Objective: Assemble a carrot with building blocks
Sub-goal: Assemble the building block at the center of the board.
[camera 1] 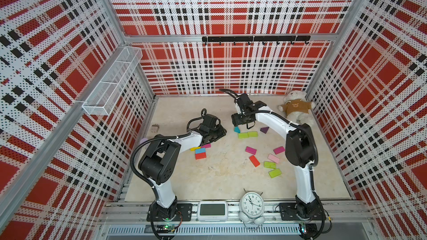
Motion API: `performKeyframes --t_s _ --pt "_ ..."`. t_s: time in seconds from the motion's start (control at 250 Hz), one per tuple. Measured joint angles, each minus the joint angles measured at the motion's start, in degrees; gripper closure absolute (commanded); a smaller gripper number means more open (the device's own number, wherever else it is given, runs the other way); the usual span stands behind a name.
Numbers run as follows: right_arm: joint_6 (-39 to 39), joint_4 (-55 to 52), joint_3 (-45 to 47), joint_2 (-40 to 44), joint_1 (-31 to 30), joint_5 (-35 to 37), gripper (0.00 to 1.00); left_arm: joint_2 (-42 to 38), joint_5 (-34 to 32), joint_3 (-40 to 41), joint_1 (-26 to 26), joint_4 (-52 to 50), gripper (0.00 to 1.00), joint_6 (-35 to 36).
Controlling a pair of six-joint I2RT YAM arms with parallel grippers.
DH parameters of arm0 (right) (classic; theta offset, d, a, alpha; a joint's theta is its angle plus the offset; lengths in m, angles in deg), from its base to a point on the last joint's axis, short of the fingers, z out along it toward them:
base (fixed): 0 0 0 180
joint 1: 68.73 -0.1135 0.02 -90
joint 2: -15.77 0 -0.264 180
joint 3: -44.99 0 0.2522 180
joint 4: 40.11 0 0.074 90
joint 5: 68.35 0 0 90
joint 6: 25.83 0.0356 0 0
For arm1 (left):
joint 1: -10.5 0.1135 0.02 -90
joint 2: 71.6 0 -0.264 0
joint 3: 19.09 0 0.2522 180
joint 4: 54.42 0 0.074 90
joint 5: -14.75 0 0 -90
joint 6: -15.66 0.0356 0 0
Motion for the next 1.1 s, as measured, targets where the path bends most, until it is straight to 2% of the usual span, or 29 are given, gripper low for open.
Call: performKeyframes --t_s 0.148,0.312,0.44,0.588,0.828,1.096 --pt "3.87 2.45 6.93 6.54 7.19 -1.66 0.22 0.00 0.33 -1.31 -0.07 0.04 0.56 0.04" --pt "8.31 3.32 14.14 6.91 14.49 -0.57 0.20 0.48 1.25 -2.73 -0.07 0.20 0.56 0.11" --pt "11.54 3.37 18.01 6.64 16.44 -0.44 0.19 1.49 1.81 -3.23 -0.07 0.22 0.56 0.15" --pt "14.03 4.33 17.94 5.07 16.55 -0.66 0.19 2.25 2.45 -3.26 -0.07 0.17 0.56 0.17" --pt "16.50 5.64 17.18 1.53 16.61 -0.81 0.26 2.36 2.78 -3.26 -0.02 0.17 0.56 0.17" --pt "17.86 6.80 16.68 0.07 16.94 -1.97 0.45 2.75 2.86 -3.26 0.07 0.22 0.56 0.15"
